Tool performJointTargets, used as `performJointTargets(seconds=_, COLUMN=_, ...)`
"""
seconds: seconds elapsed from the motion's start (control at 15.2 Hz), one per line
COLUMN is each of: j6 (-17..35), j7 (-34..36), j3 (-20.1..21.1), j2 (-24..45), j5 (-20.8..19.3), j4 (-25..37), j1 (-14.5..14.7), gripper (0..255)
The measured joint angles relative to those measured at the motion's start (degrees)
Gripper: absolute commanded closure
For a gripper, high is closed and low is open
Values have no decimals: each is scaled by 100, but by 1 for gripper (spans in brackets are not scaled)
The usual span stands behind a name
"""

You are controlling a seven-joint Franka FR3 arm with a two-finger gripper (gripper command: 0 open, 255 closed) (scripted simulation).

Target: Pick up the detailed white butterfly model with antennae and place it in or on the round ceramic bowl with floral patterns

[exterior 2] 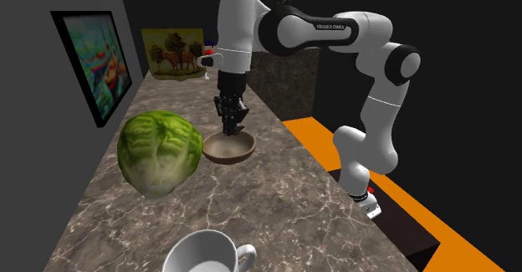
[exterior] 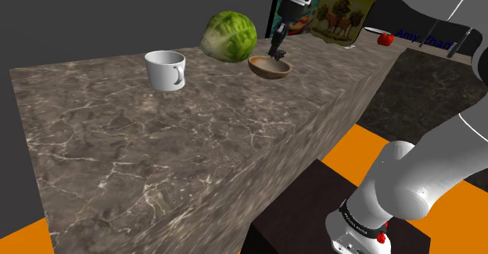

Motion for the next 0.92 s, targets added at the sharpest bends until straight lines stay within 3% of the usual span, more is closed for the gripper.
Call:
performJointTargets(seconds=0.53, j6=204, j7=-13, j3=-1, j2=-43, j5=-5, j4=-245, j1=-5, gripper=255)
performJointTargets(seconds=0.59, j6=204, j7=-13, j3=-1, j2=-43, j5=-5, j4=-245, j1=-5, gripper=0)
performJointTargets(seconds=0.92, j6=204, j7=-13, j3=-1, j2=-43, j5=-5, j4=-245, j1=-5, gripper=0)
